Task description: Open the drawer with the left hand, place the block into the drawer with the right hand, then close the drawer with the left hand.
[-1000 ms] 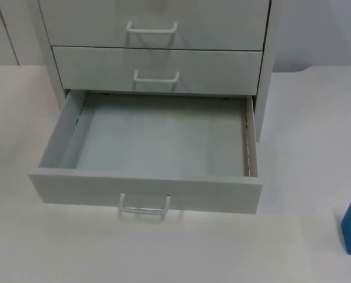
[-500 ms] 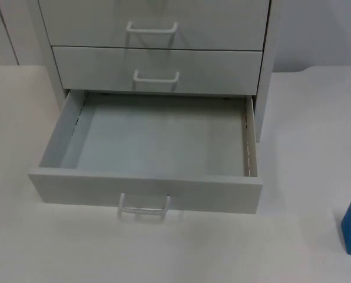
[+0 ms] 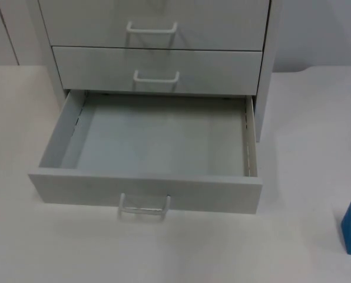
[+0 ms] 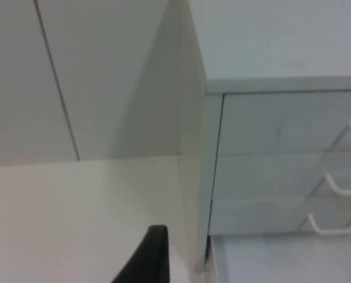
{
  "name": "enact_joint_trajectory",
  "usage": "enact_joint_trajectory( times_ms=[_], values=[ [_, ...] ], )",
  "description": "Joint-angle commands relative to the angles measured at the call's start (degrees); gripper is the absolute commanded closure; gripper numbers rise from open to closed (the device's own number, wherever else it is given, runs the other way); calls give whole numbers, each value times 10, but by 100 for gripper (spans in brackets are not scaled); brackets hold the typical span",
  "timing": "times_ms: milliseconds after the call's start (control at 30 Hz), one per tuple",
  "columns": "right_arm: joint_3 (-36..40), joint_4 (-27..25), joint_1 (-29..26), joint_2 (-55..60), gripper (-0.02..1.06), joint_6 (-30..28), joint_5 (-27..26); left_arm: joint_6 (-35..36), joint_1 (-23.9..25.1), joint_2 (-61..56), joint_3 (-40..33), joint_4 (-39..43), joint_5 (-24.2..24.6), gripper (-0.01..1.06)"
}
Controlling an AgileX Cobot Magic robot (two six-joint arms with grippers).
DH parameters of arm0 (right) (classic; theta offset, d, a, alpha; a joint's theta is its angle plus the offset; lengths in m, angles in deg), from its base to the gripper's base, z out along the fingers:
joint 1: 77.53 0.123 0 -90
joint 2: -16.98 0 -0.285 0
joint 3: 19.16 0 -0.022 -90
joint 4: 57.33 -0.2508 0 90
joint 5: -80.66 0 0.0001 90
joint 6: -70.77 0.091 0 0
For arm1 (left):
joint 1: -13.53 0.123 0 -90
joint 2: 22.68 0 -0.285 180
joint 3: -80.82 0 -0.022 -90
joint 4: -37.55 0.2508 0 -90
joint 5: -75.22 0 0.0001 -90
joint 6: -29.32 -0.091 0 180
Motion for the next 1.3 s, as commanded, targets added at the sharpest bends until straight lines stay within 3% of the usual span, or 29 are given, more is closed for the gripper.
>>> enact_joint_trajectory(
  times_ms=[0,167,567,1200,1267],
  values=[
    [-6,0,-1,-3,0,0,-6,-5,3,-5,3,1,27,3],
    [-6,0,-1,-3,0,0,-6,37,3,-7,3,23,25,0],
    [-6,0,-1,-3,0,0,-6,38,3,-7,3,64,9,0],
    [-6,0,-1,-3,0,0,-6,38,3,-7,3,60,-4,0],
    [-6,0,-1,-3,0,0,-24,38,3,-7,3,60,-4,0]
  ],
)
